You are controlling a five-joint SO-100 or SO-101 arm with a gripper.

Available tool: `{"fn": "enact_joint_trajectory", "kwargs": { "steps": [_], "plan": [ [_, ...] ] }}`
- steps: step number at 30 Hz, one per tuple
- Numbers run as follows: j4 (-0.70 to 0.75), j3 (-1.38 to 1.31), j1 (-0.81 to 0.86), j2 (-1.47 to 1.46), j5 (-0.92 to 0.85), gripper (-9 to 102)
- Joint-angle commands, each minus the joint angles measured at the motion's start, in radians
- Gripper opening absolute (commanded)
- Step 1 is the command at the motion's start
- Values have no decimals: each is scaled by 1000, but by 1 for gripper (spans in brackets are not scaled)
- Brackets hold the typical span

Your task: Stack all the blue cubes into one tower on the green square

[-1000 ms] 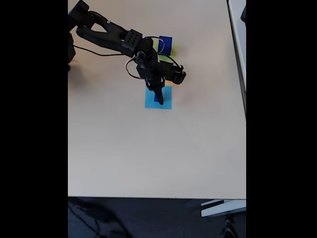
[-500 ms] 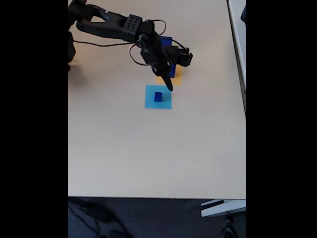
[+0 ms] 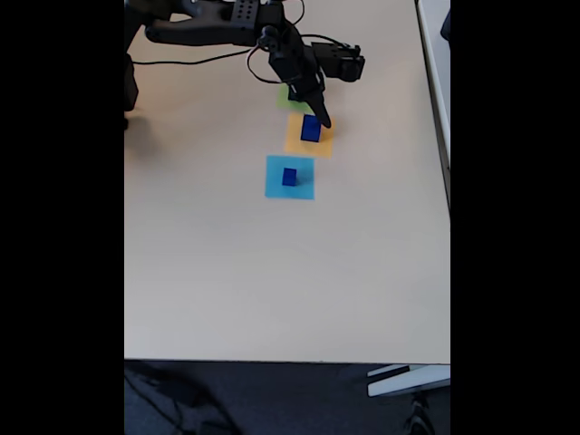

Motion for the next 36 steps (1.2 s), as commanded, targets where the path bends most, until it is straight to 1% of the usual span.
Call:
{"fn": "enact_joint_trajectory", "kwargs": {
  "steps": [1,5,9,16,36],
  "plan": [
    [-41,-66,-26,21,28,30],
    [-43,-48,-48,3,52,30],
    [-54,29,-60,3,80,30],
    [-150,169,-54,14,72,29],
    [-170,195,-34,-9,46,27]
  ]
}}
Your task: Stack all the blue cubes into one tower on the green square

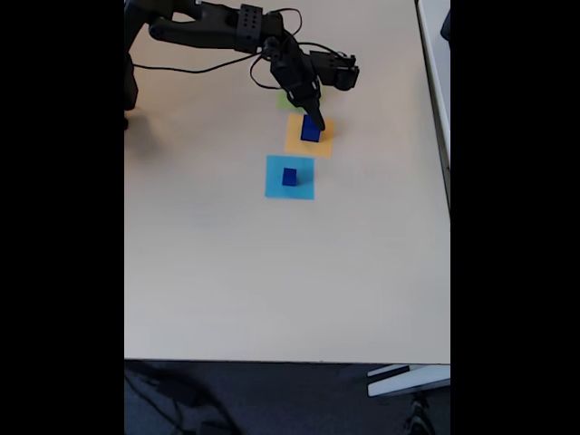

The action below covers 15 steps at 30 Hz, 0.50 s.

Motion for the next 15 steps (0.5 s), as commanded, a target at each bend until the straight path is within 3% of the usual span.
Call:
{"fn": "enact_joint_trajectory", "kwargs": {
  "steps": [1,15],
  "plan": [
    [-20,3,17,15,-8,26],
    [-23,25,31,20,-26,21]
  ]
}}
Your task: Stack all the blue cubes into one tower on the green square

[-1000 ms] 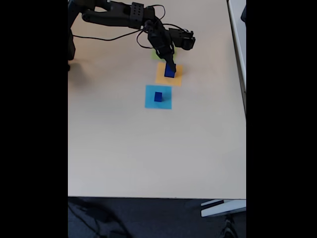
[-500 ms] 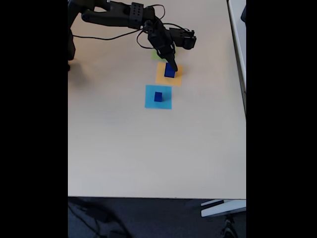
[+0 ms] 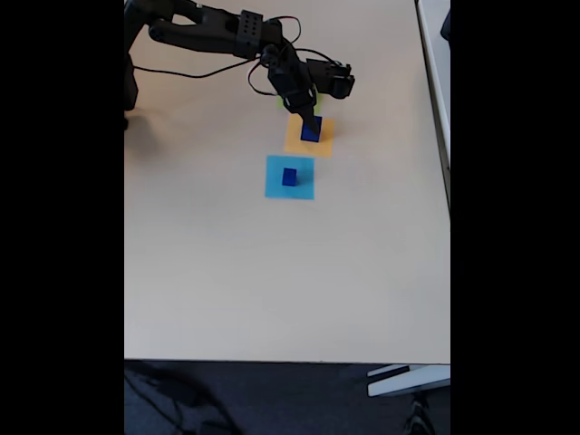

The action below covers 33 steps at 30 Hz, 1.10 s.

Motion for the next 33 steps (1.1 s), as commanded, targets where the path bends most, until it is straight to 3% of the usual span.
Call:
{"fn": "enact_joint_trajectory", "kwargs": {
  "steps": [1,33],
  "plan": [
    [-15,-11,14,20,-9,20],
    [-6,-101,44,-12,-92,12]
  ]
}}
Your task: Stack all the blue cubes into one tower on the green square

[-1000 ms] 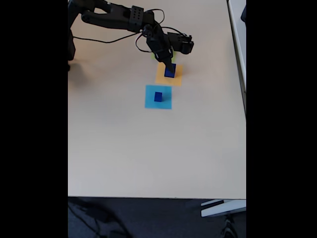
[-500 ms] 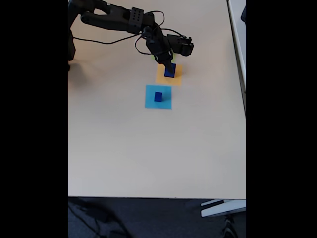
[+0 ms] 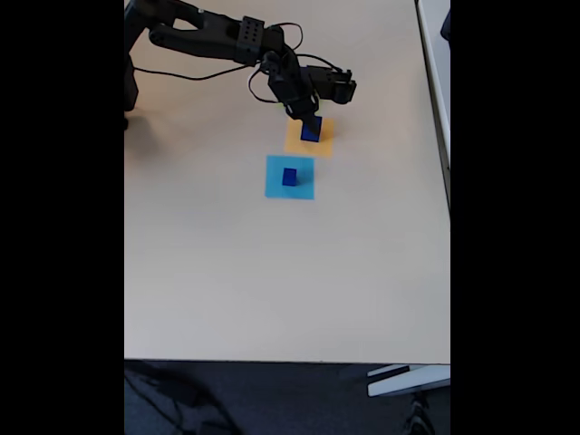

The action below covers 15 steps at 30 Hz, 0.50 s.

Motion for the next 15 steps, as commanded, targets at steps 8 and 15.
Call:
{"fn": "enact_joint_trajectory", "kwargs": {
  "steps": [8,15],
  "plan": [
    [-6,-67,11,14,-14,8],
    [-6,-67,12,15,-21,7]
  ]
}}
